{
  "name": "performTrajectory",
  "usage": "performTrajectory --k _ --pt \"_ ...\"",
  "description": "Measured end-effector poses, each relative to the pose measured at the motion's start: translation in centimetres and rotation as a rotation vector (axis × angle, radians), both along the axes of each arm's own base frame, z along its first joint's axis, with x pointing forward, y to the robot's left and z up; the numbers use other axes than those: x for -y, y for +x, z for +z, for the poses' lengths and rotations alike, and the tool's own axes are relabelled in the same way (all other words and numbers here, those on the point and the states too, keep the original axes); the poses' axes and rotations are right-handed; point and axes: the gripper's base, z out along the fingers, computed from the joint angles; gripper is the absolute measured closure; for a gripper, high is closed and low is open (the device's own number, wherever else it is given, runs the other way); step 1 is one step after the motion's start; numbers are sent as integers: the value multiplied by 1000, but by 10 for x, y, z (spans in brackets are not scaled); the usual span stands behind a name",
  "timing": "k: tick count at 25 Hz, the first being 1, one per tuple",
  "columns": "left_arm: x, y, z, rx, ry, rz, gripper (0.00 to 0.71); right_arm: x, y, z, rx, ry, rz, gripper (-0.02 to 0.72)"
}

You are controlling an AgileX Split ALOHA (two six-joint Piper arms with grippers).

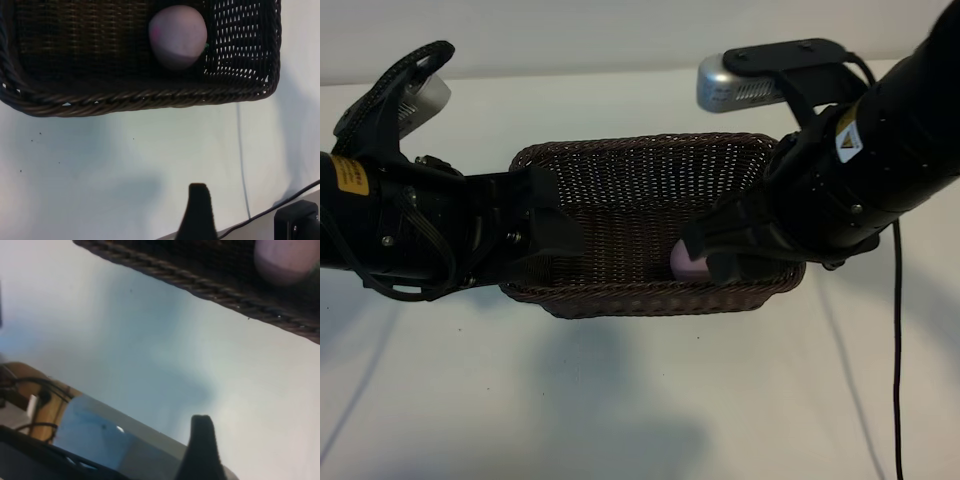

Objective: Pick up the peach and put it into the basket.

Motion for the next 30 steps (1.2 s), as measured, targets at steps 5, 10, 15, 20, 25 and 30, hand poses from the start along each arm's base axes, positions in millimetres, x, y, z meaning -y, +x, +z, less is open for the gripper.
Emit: performTrajectory --k 5,10,15,20,25,30 --pt "0 0 0 0 0 0 151 -1 -1 1 -20 17 -20 158" --pt "0 0 0 0 0 0 151 -1 -1 1 -43 30 -68 160" --pt "0 0 0 0 0 0 151 -2 0 2 -36 47 -82 160" --pt "0 0 0 0 0 0 151 -2 0 2 -35 50 -84 160" --pt "0 0 0 0 1 0 151 -2 0 2 -36 50 -85 160" --pt "0 0 0 0 1 0 151 -2 0 2 -35 51 -85 160"
